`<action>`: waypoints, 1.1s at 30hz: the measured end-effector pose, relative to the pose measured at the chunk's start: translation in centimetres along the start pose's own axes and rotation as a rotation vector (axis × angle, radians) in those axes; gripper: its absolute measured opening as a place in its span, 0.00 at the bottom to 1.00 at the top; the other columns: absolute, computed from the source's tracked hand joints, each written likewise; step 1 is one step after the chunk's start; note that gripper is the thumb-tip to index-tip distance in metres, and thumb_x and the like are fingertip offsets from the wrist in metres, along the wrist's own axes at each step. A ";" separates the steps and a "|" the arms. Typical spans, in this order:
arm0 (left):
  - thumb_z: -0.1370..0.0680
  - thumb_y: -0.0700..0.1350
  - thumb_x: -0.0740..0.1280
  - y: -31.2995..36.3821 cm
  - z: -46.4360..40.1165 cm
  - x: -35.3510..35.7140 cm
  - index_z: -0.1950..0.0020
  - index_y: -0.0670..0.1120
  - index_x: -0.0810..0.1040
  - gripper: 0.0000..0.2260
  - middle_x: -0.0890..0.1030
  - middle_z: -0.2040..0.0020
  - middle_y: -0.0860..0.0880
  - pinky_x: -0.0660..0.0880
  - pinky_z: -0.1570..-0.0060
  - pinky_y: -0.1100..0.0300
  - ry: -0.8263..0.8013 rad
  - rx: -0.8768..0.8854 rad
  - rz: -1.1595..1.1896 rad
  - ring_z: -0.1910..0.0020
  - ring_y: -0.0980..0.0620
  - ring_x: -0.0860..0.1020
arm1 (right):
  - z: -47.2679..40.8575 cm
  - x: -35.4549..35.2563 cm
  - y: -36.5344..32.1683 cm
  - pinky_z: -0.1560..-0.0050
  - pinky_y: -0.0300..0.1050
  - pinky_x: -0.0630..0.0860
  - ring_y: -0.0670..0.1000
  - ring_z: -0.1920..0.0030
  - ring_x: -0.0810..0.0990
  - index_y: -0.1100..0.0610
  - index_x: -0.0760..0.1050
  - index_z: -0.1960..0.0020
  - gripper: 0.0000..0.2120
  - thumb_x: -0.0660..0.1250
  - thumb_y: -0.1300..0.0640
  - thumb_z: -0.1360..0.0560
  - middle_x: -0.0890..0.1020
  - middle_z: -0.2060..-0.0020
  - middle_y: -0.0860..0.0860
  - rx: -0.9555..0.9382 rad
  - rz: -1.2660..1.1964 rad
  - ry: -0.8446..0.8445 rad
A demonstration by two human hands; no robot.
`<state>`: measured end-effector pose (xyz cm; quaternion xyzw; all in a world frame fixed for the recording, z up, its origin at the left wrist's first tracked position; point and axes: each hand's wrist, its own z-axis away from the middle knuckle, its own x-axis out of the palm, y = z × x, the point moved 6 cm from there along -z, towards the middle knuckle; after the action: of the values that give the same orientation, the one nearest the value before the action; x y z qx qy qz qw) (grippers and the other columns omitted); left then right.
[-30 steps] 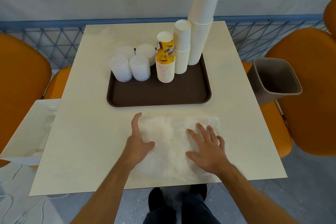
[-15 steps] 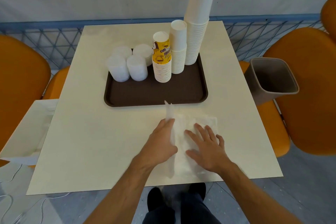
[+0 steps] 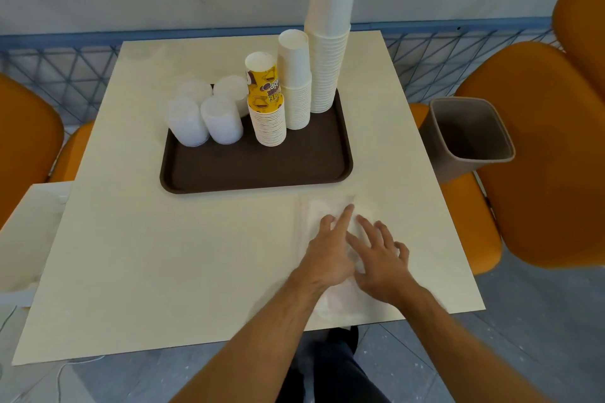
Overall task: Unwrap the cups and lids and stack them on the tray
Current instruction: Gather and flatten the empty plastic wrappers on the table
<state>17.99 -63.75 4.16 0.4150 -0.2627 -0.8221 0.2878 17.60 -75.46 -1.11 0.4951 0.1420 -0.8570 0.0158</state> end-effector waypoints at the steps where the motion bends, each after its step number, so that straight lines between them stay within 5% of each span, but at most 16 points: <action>1: 0.24 0.43 0.72 -0.1 -0.1 0.3 0.22 0.66 0.43 0.46 0.50 0.19 0.48 0.75 0.36 0.53 -0.010 0.009 0.029 0.30 0.43 0.71 | 0.0 0.1 0.2 0.23 0.61 0.47 0.54 0.19 0.38 0.39 0.49 0.19 0.33 0.60 0.39 0.20 0.39 0.18 0.45 0.000 -0.019 0.011; 5: 0.24 0.57 0.70 -0.6 0.6 0.2 0.25 0.73 0.44 0.40 0.56 0.21 0.50 0.68 0.30 0.51 -0.049 0.071 0.205 0.28 0.47 0.67 | 0.6 -1.1 1.8 0.24 0.60 0.54 0.52 0.19 0.49 0.42 0.52 0.20 0.30 0.60 0.47 0.17 0.47 0.18 0.46 0.026 -0.286 0.120; 8: 0.21 0.56 0.67 -2.1 1.0 -1.7 0.24 0.64 0.57 0.29 0.65 0.27 0.52 0.69 0.31 0.54 0.062 0.086 0.235 0.33 0.52 0.71 | 1.0 -2.6 3.1 0.26 0.64 0.59 0.54 0.21 0.58 0.41 0.57 0.21 0.25 0.59 0.47 0.16 0.53 0.19 0.46 0.100 -0.494 0.232; 12: 0.20 0.48 0.66 -5.9 0.9 -5.3 0.26 0.49 0.64 0.23 0.72 0.32 0.46 0.72 0.37 0.54 0.317 -0.231 0.087 0.36 0.46 0.74 | 1.1 -3.4 1.7 0.25 0.64 0.57 0.53 0.22 0.54 0.34 0.58 0.23 0.24 0.57 0.40 0.18 0.52 0.20 0.43 0.017 -0.371 0.270; 15: 0.21 0.49 0.67 -6.9 0.5 -4.8 0.31 0.44 0.66 0.22 0.75 0.37 0.46 0.76 0.41 0.52 0.189 -0.429 0.066 0.41 0.44 0.77 | 1.0 -2.3 0.1 0.25 0.63 0.55 0.55 0.21 0.47 0.31 0.55 0.23 0.26 0.56 0.36 0.19 0.46 0.19 0.42 -0.071 -0.174 0.204; 19: 0.26 0.49 0.72 -6.8 -0.5 -3.4 0.40 0.44 0.72 0.19 0.80 0.45 0.47 0.81 0.45 0.49 0.145 -0.476 0.264 0.48 0.45 0.80 | 0.8 -0.4 0.3 0.24 0.62 0.51 0.55 0.20 0.45 0.30 0.56 0.24 0.26 0.58 0.35 0.20 0.42 0.19 0.41 0.004 -0.097 0.112; 25: 0.28 0.47 0.76 -6.2 -0.8 -2.1 0.47 0.43 0.80 0.14 0.85 0.56 0.47 0.78 0.67 0.62 0.008 -0.499 0.600 0.60 0.50 0.84 | 0.9 0.1 1.4 0.24 0.60 0.52 0.53 0.20 0.46 0.30 0.54 0.24 0.27 0.58 0.35 0.20 0.44 0.19 0.41 -0.009 -0.133 0.125; 33: 0.26 0.44 0.74 -5.6 -1.1 -0.6 0.44 0.44 0.81 0.12 0.86 0.50 0.43 0.81 0.48 0.52 -0.117 -0.437 0.744 0.53 0.46 0.84 | 1.3 0.2 2.5 0.24 0.57 0.52 0.50 0.20 0.48 0.34 0.57 0.23 0.27 0.62 0.40 0.20 0.46 0.20 0.41 -0.054 -0.244 0.104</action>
<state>17.73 -59.61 0.16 0.1740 -0.2303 -0.7208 0.6302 16.83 -78.18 -1.21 0.5174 0.2248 -0.8216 -0.0824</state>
